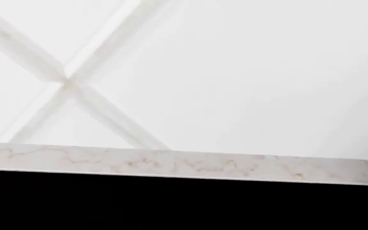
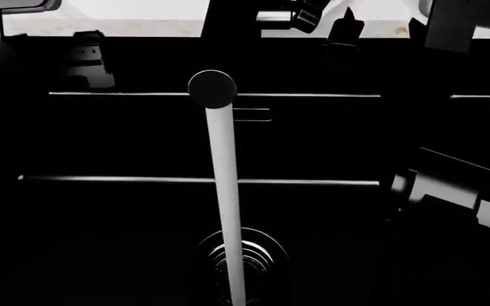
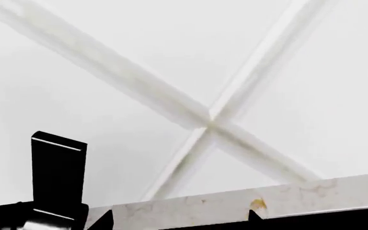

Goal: Pick the eggplants and mangos from the sink and place them in one bowl. Place the bell pepper in the other bowl. Then turn off the sink faucet.

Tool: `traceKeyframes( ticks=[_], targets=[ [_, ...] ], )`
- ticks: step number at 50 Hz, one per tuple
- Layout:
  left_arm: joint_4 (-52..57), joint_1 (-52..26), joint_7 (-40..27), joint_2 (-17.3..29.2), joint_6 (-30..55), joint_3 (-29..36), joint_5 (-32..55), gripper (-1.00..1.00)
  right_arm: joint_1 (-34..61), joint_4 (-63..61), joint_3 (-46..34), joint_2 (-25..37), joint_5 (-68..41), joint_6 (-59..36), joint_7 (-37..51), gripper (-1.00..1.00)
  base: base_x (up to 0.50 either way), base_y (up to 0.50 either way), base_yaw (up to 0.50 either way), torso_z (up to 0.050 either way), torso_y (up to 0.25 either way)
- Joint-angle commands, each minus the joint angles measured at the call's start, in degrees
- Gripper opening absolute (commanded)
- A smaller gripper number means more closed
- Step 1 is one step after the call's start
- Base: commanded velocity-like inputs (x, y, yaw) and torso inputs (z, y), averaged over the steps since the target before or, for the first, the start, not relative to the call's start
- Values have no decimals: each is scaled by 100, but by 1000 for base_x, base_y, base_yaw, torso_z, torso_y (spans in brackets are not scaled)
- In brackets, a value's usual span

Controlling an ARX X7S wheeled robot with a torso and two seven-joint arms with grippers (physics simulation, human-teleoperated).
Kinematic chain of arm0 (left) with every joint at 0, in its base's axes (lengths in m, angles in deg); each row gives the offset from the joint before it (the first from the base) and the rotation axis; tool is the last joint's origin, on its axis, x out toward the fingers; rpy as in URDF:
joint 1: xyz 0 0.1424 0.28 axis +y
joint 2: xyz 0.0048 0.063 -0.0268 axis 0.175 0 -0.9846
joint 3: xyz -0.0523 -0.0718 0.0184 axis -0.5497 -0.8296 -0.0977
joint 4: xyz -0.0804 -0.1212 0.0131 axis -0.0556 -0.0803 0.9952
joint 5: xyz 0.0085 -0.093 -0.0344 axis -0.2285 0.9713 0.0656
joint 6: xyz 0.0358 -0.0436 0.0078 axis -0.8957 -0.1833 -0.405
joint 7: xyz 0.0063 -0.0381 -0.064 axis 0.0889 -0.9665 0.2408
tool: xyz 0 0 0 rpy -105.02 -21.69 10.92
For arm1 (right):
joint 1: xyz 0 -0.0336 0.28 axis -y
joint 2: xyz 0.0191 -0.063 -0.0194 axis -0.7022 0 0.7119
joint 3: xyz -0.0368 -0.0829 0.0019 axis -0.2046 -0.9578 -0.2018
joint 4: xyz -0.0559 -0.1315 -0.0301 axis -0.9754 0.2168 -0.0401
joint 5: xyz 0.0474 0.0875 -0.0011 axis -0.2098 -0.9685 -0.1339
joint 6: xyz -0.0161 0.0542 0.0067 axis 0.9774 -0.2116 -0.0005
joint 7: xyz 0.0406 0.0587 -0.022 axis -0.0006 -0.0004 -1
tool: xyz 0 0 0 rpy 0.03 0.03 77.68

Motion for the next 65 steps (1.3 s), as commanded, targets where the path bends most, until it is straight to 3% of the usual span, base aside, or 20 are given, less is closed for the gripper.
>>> traceKeyframes(
  ticks=[1,14,30,39,65],
  targets=[
    [-861,-345,451,-495,73,-10,-51,100,-98,0,75,-30,37,-537,-14,100,0,0,0,0,0],
    [-1601,-461,812,-867,137,-3,-70,100,-94,0,74,-41,51,-549,-33,100,0,0,0,0,0],
    [-898,-300,410,-558,93,-59,-45,100,-52,0,-213,-36,109,-150,-80,100,9,0,0,0,0],
    [-1477,-388,748,-786,108,-30,-101,100,-41,0,-264,-38,75,-170,-48,100,135,0,0,0,0],
    [-1466,-328,764,-769,97,-65,-117,100,-8,0,-311,-46,42,49,-187,100,47,0,0,0,0]
  ],
)
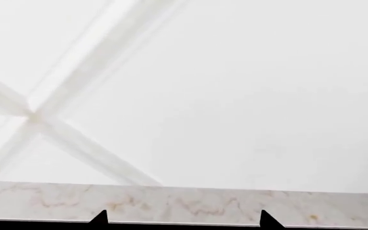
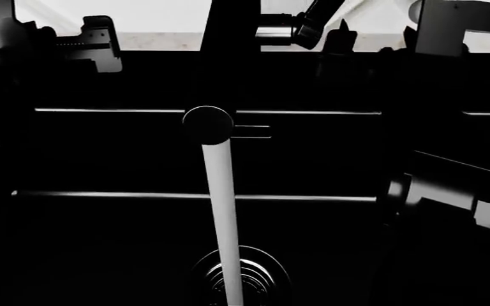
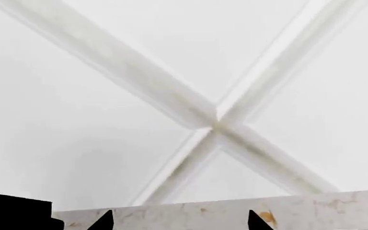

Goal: Pick the eggplants and mangos from the sink and place them in one bowl. Place the bell pepper in the other bowl. Then turn off the sink faucet.

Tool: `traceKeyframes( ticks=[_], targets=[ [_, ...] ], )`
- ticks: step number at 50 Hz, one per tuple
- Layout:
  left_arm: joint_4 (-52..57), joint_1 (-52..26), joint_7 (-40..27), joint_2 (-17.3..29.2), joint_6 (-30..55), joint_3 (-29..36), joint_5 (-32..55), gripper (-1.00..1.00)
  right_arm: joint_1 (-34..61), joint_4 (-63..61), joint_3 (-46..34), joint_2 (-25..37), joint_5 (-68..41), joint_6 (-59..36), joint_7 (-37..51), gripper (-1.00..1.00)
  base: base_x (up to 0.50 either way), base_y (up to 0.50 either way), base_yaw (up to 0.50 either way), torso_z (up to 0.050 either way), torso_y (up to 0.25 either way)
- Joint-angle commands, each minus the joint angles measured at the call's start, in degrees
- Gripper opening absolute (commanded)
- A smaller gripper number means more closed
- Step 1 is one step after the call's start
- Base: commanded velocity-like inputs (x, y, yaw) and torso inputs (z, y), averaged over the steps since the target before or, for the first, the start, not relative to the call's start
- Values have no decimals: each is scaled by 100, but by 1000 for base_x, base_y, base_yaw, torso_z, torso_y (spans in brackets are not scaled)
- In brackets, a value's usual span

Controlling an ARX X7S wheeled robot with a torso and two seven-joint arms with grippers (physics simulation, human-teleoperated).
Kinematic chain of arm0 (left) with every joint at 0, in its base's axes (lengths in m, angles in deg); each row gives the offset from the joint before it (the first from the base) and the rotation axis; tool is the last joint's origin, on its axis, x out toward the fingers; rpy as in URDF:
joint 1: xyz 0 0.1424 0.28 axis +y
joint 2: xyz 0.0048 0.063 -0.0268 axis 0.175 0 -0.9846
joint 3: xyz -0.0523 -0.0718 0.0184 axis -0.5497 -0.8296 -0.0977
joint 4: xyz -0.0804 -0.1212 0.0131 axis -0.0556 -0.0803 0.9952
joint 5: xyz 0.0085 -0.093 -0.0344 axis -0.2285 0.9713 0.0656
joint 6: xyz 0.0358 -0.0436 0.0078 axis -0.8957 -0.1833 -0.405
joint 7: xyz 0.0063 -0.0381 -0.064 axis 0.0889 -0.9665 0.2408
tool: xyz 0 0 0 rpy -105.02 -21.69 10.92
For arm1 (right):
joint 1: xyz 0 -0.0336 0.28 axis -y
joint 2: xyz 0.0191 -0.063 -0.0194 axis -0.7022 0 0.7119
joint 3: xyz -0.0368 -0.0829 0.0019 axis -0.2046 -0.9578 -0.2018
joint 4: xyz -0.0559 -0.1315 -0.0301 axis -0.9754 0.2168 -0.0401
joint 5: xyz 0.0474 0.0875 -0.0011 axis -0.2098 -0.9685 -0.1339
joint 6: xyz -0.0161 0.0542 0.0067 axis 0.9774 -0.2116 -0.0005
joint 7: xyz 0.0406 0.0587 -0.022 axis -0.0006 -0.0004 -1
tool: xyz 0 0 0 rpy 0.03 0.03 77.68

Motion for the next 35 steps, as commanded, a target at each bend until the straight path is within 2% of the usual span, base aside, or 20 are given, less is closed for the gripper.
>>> traceKeyframes(
  ticks=[1,7,17,27,35],
  targets=[
    [67,21,59,29,-100,-46,-20,100,41,-2,-12,-65,7,164,-295,100,0,0,0,0,0],
    [315,86,-67,180,-96,-63,-5,100,64,-2,49,-109,-49,329,-548,100,0,0,0,0,0],
    [421,155,-144,173,-96,-75,-1,100,110,-2,184,-170,-54,276,-879,100,0,0,0,0,0],
    [-168,122,189,-70,-145,-76,-39,100,117,-2,198,-185,3,276,-913,100,0,0,0,0,0],
    [-264,104,275,-77,-144,-88,-46,100,116,-2,155,-198,25,308,-1006,100,0,0,0,0,0]
  ],
)
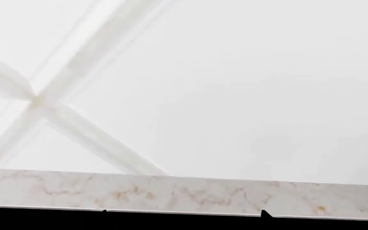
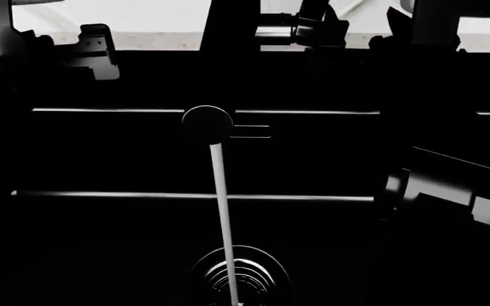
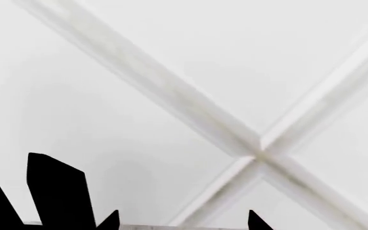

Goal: Pick the eggplants and mangos from the sink and place them in one bowl. Place the bell pepper in the other bowl. Then turn off the sink faucet.

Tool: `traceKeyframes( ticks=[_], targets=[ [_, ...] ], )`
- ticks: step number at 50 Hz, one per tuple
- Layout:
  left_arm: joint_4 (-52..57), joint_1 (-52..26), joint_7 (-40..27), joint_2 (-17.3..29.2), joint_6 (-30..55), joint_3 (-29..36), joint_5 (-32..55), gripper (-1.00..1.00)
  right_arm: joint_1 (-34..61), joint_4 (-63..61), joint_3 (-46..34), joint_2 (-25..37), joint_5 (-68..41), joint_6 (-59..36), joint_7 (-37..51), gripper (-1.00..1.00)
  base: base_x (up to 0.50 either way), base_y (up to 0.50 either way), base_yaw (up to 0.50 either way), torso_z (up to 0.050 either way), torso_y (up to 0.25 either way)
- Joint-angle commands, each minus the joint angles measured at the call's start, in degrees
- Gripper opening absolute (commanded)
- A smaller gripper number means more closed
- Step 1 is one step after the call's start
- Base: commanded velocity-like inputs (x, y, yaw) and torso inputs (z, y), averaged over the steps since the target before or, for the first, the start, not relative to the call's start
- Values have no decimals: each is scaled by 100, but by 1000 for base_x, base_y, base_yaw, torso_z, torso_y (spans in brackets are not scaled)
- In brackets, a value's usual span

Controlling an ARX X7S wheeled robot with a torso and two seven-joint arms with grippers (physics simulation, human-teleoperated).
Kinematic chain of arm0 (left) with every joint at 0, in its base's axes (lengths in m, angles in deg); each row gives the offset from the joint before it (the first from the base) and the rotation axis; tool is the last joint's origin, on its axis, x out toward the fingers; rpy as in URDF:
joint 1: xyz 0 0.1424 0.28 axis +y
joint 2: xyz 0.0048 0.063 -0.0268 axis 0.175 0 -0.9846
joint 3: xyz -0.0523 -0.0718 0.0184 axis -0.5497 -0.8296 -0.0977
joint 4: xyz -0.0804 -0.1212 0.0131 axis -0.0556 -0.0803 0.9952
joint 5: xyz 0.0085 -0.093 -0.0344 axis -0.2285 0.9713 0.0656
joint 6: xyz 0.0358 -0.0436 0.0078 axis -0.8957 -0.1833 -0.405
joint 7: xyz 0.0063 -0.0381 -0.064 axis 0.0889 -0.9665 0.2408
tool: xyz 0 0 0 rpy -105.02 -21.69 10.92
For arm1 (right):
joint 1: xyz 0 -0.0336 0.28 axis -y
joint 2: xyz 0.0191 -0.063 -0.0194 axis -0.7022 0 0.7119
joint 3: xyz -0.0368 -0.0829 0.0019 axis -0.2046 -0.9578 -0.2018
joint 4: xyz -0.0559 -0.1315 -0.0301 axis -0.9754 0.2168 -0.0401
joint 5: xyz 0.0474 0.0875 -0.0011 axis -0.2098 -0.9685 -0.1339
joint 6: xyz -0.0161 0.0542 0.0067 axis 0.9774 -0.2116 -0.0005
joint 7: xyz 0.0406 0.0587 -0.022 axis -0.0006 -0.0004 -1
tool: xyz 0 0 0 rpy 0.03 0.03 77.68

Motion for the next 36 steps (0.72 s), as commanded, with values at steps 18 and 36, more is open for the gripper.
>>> traceKeyframes(
  ticks=[18,36],
  targets=[
    [-889,20,549,-452,-223,-58,-77,100,98,-2,-145,-210,-108,250,-684,100,0,0,0,0,1],
    [-762,-30,527,-347,-166,-84,-87,100,57,-2,-297,-132,-53,288,-210,100,0,0,0,0,1]
  ],
)
